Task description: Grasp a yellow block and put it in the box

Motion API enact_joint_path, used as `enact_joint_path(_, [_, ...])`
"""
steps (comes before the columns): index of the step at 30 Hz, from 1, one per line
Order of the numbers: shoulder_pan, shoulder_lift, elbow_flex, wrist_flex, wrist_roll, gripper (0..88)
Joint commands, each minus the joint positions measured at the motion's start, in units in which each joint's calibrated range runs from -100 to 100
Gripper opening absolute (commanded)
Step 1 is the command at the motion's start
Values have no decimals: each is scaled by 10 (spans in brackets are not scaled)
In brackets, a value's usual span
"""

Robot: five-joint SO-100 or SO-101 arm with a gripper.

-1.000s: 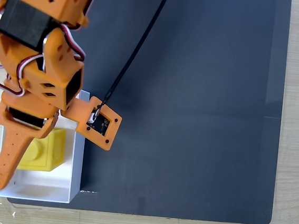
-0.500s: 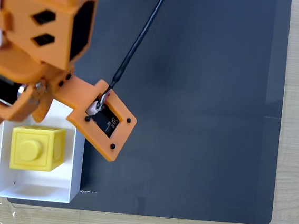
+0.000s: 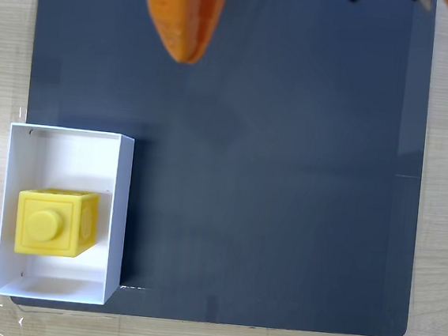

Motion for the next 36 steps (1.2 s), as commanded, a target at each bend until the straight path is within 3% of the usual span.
enact_joint_path(1, [-31, -112, 133, -21, 2, 11])
enact_joint_path(4, [-55, -214, 275, -41, 19, 11])
enact_joint_path(9, [-75, -436, 581, -68, 96, 10])
enact_joint_path(15, [-72, -639, 791, 8, 141, 10])
enact_joint_path(23, [-68, -651, 875, 26, 137, 10])
enact_joint_path(30, [-22, -651, 874, 26, 96, 10])
enact_joint_path(36, [-22, -651, 873, 27, 99, 11])
